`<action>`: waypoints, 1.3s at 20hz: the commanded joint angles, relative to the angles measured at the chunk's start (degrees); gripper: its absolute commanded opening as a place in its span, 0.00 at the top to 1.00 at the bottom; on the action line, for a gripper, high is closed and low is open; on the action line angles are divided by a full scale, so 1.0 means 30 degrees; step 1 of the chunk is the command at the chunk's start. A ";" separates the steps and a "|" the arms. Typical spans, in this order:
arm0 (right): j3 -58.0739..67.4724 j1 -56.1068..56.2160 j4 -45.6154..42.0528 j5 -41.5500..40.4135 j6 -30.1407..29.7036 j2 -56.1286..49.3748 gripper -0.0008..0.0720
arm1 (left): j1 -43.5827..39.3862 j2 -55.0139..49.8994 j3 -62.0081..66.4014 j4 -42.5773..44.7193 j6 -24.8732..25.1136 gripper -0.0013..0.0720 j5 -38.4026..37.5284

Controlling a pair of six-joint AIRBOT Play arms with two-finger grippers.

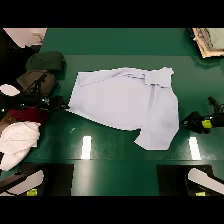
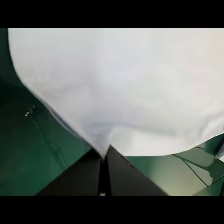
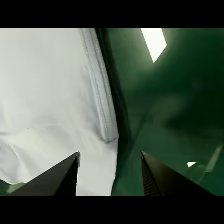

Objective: Fold the shirts.

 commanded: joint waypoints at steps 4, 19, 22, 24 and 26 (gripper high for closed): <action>-0.0867 0.0204 0.2222 -0.0306 -0.0933 -0.1668 0.45 | 0.0000 0.0015 0.0313 -0.0044 -0.0058 0.95 -0.0066; 1.5970 0.1698 0.2229 -0.5034 0.0954 0.8145 0.96 | 0.0007 0.3934 2.0181 -0.0036 -0.1173 0.95 -0.0627; 1.9883 0.1698 0.1668 -0.6127 0.0947 0.9129 0.96 | 0.0007 0.3934 2.5004 -0.0087 -0.1304 0.95 -0.0204; 2.1617 0.1698 0.0481 -0.6018 0.0954 0.9602 0.97 | 0.0007 0.4663 2.5718 -0.0102 -0.2193 0.95 0.0306; 2.2862 0.1698 -0.1508 -0.5566 0.1173 1.0054 0.97 | 0.0007 0.5501 2.5478 -0.0124 -0.2849 0.95 0.0291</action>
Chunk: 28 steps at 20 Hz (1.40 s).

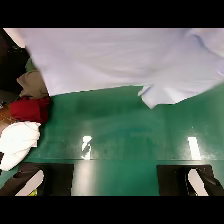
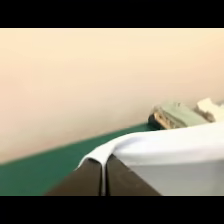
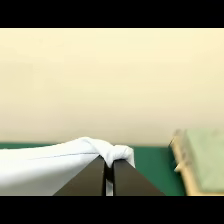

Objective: Fold the shirts.

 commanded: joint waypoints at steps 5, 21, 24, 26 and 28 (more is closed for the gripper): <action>0.4962 0.0007 -0.4940 0.4116 0.1727 -0.0036 0.97 | 0.0000 0.1588 0.1209 -0.2339 -0.2572 0.95 -0.0984; -0.2033 0.4022 -0.4969 0.7169 0.3592 -1.4702 0.97 | -0.0903 -0.8990 -1.5161 -0.0838 0.0619 0.95 0.1836; -0.1013 0.4284 -0.4940 0.4357 0.3446 -1.6844 0.97 | -0.1523 -1.0826 -1.4411 -0.1479 0.1137 0.95 0.5872; -0.0073 0.4335 -0.4969 0.3082 0.3446 -1.7784 0.97 | -0.1851 -1.1876 -1.3318 -0.1843 0.1974 0.95 0.6768; 0.0168 0.4335 -0.4983 0.1632 0.3439 -1.8003 0.97 | -0.1974 -1.2509 -1.2298 -0.2076 0.2754 0.95 0.6885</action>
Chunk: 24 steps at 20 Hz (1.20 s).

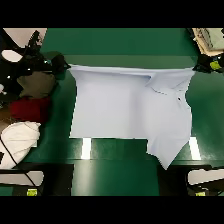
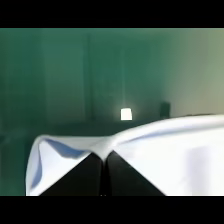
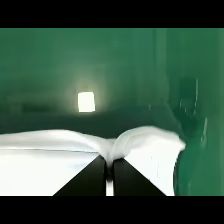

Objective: Fold the shirts.

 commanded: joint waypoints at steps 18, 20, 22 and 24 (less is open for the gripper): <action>-0.9879 0.0831 -0.3628 -0.1362 0.0073 0.2885 0.96 | -0.0321 -0.1552 -0.2973 0.1909 0.1639 0.95 -0.3111; -0.9989 0.0816 -0.2703 -0.1180 0.0182 0.2878 0.51 | -0.0328 -0.1552 -0.2973 0.1931 0.0597 0.42 -0.3497; -0.9464 0.0809 -0.1923 -0.0444 0.0182 0.2892 0.45 | -0.0168 -0.1494 -0.2871 0.2069 0.0066 0.29 -0.4328; -0.8794 0.0561 -0.1807 0.1042 0.0117 0.3432 0.46 | 0.0517 -0.1231 -0.2455 0.2178 -0.0095 0.32 -0.6171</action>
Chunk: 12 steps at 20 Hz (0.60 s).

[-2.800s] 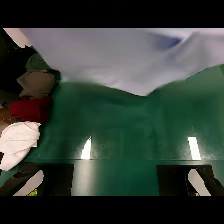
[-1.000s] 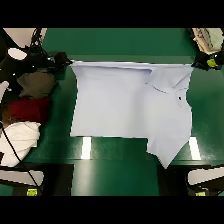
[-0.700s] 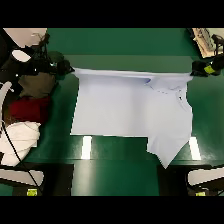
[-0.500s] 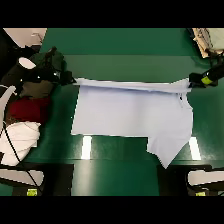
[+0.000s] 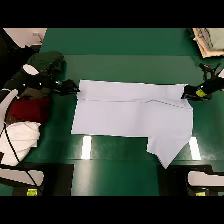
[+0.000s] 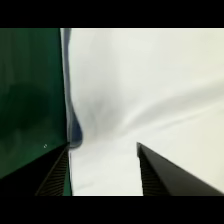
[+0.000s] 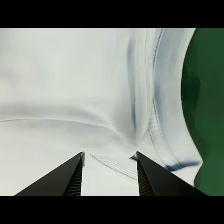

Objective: Fold the shirts.

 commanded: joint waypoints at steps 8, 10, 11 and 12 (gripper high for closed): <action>0.0415 -0.2557 0.1013 0.5792 -0.1647 0.5399 0.47 | 0.2186 0.6302 -0.7548 0.2922 -0.0437 0.32 -0.4983; 0.0415 -0.3024 0.2346 0.5617 -0.1829 0.6105 0.47 | 0.2193 0.7111 -1.0805 0.1122 0.0437 0.32 -0.4546; 0.0415 -0.3206 0.3155 0.5559 -0.1931 0.6317 0.47 | 0.2186 0.7176 -1.1825 0.0831 0.0707 0.32 -0.4320; 0.0415 -0.3315 0.3665 0.5501 -0.1945 0.6441 0.47 | 0.2193 0.7176 -1.2611 0.0634 0.0911 0.32 -0.4036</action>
